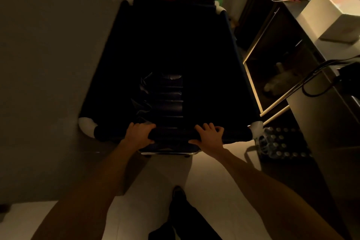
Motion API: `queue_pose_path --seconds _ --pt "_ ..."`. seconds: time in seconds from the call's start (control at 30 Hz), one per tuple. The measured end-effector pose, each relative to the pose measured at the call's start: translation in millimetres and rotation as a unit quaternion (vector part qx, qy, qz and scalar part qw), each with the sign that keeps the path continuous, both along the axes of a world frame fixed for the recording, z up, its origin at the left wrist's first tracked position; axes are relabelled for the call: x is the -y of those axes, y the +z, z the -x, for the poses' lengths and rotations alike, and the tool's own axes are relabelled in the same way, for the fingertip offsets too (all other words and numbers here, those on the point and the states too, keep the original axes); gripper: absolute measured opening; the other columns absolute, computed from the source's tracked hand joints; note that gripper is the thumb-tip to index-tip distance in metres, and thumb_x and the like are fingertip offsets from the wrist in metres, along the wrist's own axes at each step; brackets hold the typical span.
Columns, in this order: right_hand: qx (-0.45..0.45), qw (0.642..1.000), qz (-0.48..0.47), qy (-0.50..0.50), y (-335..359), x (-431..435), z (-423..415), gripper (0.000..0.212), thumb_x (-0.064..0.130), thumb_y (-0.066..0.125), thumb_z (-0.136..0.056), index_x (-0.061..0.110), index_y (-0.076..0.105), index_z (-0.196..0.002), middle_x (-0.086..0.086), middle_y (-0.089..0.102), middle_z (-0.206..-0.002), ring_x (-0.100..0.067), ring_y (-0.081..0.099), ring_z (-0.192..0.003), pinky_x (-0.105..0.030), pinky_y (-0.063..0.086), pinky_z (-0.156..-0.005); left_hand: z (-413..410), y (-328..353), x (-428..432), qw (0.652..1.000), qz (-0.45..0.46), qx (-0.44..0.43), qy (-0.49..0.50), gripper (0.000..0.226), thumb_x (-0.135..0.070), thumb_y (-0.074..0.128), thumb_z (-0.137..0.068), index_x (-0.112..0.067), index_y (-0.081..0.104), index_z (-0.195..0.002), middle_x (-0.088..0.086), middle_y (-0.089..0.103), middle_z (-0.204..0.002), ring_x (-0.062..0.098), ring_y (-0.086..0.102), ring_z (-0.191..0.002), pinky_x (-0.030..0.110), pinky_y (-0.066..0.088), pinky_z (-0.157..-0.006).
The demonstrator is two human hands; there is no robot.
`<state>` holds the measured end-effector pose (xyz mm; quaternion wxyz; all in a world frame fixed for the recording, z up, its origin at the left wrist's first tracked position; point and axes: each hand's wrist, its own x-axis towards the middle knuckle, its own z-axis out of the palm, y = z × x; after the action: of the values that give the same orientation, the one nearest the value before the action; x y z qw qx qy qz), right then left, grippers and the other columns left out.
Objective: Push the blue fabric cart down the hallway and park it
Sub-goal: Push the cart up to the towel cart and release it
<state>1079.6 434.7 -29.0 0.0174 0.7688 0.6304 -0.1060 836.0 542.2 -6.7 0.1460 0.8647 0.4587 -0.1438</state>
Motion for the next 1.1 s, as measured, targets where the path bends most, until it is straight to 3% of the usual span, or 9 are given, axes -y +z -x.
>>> queue_pose_path --seconds 0.37,0.57,0.83,1.1 --pt "0.014 1.000 -0.005 0.017 0.6 9.3 0.4 0.061 0.061 0.051 -0.081 0.026 0.042 -0.131 -0.009 0.051 -0.128 -0.030 0.039 -0.123 -0.047 0.023 -0.100 2.3 -4.8 11.0 1.000 -0.012 0.006 0.006 0.054 -0.045 0.063 -0.081 -0.027 0.045 -0.129 0.008 0.060 -0.121 0.029 0.055 -0.110 0.038 0.034 -0.095" --pt "0.020 1.000 0.015 0.012 1.7 -9.9 -3.4 0.062 0.061 0.052 -0.081 0.026 0.039 -0.132 -0.010 0.049 -0.132 -0.031 0.037 -0.126 -0.050 0.023 -0.103 -3.9 -3.0 -2.7 1.000 -0.015 0.016 0.007 0.060 -0.043 0.063 -0.083 -0.028 0.041 -0.137 0.009 0.054 -0.131 0.031 0.051 -0.117 0.041 0.033 -0.098" --pt "0.035 0.999 0.011 0.023 2.1 -18.0 -6.6 0.061 0.060 0.051 -0.082 0.025 0.040 -0.131 -0.010 0.049 -0.131 -0.031 0.038 -0.123 -0.049 0.025 -0.100 -6.0 -4.7 -8.2 0.999 -0.032 0.039 0.017 0.052 -0.043 0.062 -0.083 -0.025 0.047 -0.129 0.010 0.059 -0.122 0.031 0.054 -0.110 0.039 0.034 -0.095" --pt "0.021 0.999 0.023 0.010 6.9 -18.1 -3.5 0.063 0.060 0.050 -0.083 0.022 0.038 -0.132 -0.011 0.046 -0.135 -0.033 0.035 -0.127 -0.051 0.023 -0.104 -2.7 -7.0 1.0 0.996 -0.066 0.047 0.031 0.057 -0.053 0.056 -0.084 -0.019 0.046 -0.129 0.011 0.057 -0.125 0.031 0.050 -0.115 0.039 0.034 -0.093"
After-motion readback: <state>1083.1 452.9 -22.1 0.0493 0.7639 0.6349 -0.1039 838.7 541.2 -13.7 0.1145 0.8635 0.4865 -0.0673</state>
